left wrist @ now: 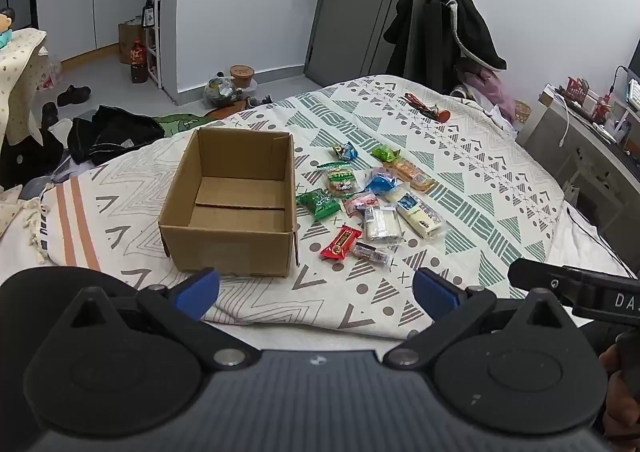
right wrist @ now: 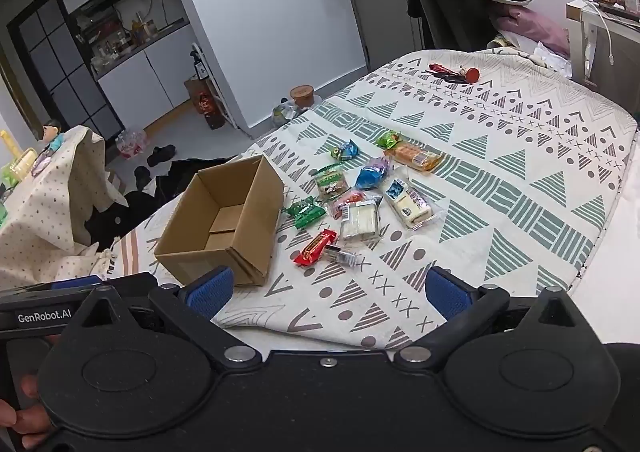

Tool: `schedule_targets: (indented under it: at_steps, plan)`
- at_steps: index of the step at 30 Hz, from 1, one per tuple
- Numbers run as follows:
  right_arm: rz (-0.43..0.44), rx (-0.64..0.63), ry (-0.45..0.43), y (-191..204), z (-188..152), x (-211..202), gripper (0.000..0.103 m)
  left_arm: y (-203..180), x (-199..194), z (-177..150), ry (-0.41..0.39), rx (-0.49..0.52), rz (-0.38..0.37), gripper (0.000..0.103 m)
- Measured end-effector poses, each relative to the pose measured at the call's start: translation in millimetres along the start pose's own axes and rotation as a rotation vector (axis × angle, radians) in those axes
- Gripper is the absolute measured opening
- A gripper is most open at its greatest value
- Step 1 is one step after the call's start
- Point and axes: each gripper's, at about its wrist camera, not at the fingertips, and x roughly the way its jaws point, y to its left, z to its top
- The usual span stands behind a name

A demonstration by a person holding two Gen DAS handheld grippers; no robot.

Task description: Organize snacks

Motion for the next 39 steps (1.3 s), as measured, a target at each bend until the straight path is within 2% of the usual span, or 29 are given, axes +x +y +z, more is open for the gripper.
schedule_targets:
  at_steps: [24, 39]
  plan:
    - [-0.033, -0.038, 0.011, 7, 2, -4, 0.103, 2, -2, 2, 0.002, -0.007, -0.001, 0.103]
    - [-0.022, -0.04, -0.01, 9, 4, -10, 0.103, 6, -9, 2, -0.006, -0.013, 0.004, 0.103]
